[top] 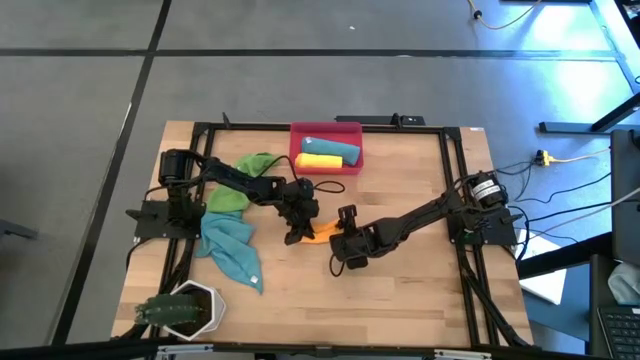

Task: Roll microfiber towels into tight, uniform cylinder then place into a basket
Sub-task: Roll the orange microfiber cloth, then put the orange microfiber cloth into the red bin

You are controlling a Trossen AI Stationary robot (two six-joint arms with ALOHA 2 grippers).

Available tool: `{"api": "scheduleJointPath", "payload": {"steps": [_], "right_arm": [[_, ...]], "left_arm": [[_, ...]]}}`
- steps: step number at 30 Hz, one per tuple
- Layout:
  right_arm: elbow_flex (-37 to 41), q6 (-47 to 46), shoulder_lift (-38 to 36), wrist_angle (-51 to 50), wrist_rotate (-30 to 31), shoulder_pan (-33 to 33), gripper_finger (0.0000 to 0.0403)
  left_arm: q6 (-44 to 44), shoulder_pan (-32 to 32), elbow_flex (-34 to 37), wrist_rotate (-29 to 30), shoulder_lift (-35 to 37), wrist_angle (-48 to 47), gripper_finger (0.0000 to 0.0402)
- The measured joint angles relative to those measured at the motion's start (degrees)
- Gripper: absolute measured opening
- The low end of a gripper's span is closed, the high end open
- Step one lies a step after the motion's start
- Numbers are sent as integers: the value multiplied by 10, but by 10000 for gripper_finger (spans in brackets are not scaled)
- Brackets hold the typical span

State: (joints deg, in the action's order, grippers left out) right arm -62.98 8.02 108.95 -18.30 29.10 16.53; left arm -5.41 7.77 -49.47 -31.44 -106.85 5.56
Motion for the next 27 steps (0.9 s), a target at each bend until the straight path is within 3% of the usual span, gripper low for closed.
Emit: {"api": "scheduleJointPath", "payload": {"steps": [10, 17, 21, 27], "right_arm": [[-14, 15, -3, 0, 5, 14, 198], [-14, 11, -3, 1, -17, 14, 277], [-14, 10, -3, -7, 9, 14, 319], [-14, -19, 0, -41, 10, -4, 320]], "left_arm": [[0, 0, 0, 0, 0, -1, 0], [0, 0, 0, 0, 0, -1, 0], [0, 0, 0, 0, 0, -1, 0], [0, 0, 0, 0, 0, -1, 0]]}}
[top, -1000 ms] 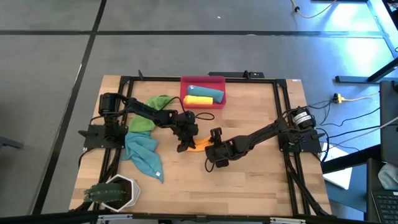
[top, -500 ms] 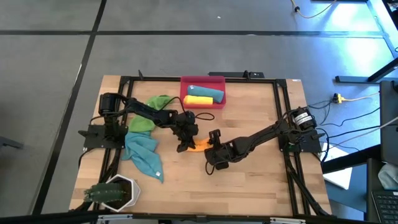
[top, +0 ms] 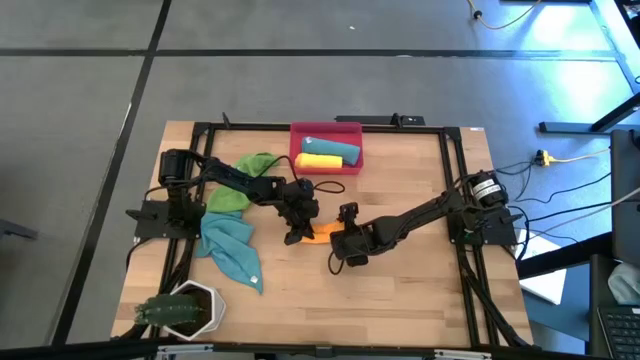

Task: Roll microfiber towels into tight, uniform cylinder then place into a basket
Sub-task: Put the orange microfiber cloth into the red bin

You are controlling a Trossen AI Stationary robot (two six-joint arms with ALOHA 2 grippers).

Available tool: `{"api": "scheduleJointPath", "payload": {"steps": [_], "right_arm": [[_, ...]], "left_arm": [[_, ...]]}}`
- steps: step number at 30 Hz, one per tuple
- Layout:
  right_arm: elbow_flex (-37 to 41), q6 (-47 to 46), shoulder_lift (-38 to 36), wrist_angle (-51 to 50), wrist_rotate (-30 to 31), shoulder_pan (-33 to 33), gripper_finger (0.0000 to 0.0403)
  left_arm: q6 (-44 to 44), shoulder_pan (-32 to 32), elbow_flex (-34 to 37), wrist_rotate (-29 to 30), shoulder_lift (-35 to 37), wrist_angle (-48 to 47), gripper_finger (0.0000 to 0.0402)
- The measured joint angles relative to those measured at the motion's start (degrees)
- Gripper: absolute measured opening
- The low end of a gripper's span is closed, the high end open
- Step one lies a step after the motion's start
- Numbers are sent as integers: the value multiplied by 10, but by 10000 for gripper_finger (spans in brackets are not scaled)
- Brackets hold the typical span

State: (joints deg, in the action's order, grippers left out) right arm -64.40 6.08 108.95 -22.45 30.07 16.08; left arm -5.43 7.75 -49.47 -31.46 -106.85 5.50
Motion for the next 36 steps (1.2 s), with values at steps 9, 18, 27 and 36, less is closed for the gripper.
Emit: {"api": "scheduleJointPath", "payload": {"steps": [9, 18, 27, 36], "right_arm": [[-2, 0, 29, 1, -16, -5, 277], [-2, -34, 36, -5, -68, -26, 227], [-1, -44, 37, -3, -120, -42, 56], [-1, -58, 38, -1, -116, -44, 30]], "left_arm": [[0, 0, 0, 0, 0, -3, 0], [0, 0, 0, 0, 0, -3, 1], [36, 2, 0, 11, 0, 9, 60], [92, 7, 0, 52, 15, 9, 131]]}}
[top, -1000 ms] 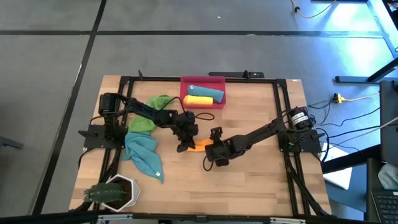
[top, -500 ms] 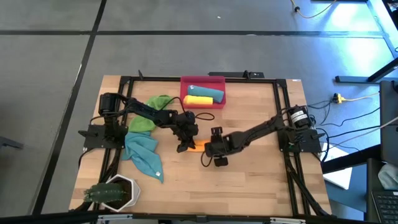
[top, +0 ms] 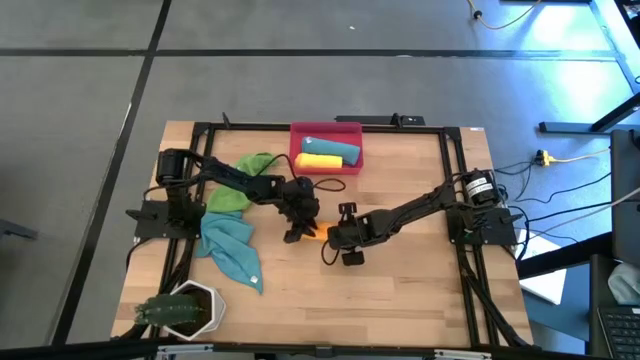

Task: Roll microfiber towels into tight, uniform cylinder then place into a basket
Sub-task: Put the orange microfiber cloth into the red bin

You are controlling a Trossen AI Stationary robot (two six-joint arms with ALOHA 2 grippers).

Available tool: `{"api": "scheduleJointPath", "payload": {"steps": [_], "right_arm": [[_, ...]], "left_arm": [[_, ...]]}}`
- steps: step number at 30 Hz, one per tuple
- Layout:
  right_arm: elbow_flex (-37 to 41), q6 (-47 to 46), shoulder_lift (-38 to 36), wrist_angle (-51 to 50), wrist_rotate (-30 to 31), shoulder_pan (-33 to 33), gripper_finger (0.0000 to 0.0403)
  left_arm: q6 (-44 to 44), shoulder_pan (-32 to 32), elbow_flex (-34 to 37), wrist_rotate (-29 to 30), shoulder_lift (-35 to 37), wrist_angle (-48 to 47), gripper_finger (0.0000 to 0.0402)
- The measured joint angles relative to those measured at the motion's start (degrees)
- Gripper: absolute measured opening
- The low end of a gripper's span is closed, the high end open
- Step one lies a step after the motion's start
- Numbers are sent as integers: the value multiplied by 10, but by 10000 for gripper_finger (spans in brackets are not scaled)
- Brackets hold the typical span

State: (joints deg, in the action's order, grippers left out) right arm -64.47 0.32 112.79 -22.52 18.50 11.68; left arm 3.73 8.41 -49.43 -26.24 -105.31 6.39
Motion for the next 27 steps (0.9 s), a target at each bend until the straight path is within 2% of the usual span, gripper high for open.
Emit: {"api": "scheduleJointPath", "payload": {"steps": [9, 12, 16, 18, 24, 27], "right_arm": [[0, -3, 0, -2, -9, 0, 28], [0, -3, 0, -2, -12, -1, 29], [0, -22, -1, -3, -25, -7, 27], [0, -34, -2, -3, -38, -13, 27], [0, -59, -2, -4, -68, -29, 27], [0, -59, -3, -4, -81, -35, 27]], "left_arm": [[58, 6, 0, 115, 102, -75, 189], [60, -6, 0, 136, 131, -105, 208], [65, -42, 0, 169, 137, -141, 230], [80, -70, 0, 207, 135, -153, 237], [105, -149, 0, 389, 123, -184, 252], [105, -174, 0, 433, 122, -184, 259]]}}
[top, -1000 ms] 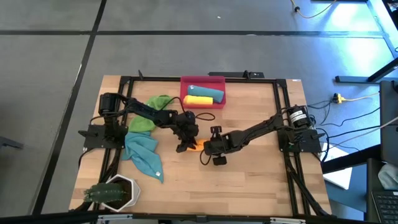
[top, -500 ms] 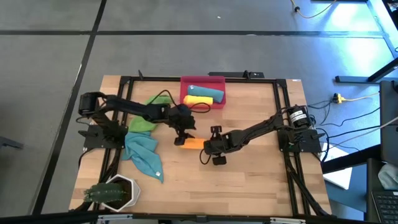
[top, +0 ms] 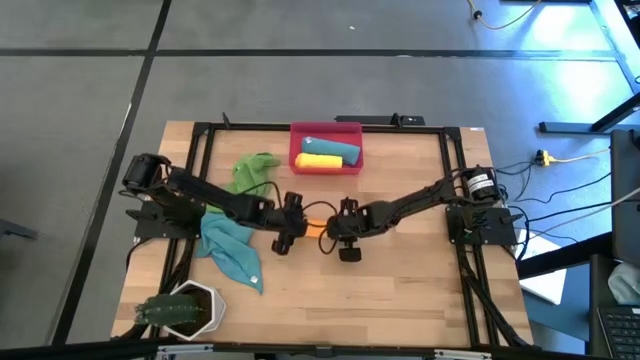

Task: Roll microfiber towels into tight, uniform cylinder then place into a basket
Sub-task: Put the orange microfiber cloth into the red bin

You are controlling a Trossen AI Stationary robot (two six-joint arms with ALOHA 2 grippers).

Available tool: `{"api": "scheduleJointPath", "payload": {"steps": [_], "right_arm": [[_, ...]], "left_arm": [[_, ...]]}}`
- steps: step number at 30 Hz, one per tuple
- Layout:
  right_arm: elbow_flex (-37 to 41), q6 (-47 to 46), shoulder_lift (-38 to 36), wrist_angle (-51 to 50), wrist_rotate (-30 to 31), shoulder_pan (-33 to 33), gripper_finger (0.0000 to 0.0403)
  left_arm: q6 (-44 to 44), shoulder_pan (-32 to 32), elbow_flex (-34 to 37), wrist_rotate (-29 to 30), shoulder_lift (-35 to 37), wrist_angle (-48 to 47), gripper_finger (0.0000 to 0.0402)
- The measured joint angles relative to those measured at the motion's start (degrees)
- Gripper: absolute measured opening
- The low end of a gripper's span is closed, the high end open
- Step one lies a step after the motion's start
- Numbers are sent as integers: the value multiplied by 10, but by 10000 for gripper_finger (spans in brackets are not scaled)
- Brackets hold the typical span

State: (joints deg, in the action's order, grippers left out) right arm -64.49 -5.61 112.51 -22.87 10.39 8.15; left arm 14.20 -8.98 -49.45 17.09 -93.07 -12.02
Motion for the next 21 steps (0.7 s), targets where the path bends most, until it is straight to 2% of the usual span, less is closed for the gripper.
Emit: {"api": "scheduleJointPath", "payload": {"steps": [13, 17, 21], "right_arm": [[0, -3, 0, 3, -14, -4, 27], [0, -4, 0, 3, -15, -4, 27], [0, -4, 0, 3, -15, -4, 27]], "left_arm": [[-31, -15, 0, 17, -51, -25, 264], [-33, -13, -1, 19, -63, -22, 237], [-32, -13, -2, 20, -73, -20, 180]]}}
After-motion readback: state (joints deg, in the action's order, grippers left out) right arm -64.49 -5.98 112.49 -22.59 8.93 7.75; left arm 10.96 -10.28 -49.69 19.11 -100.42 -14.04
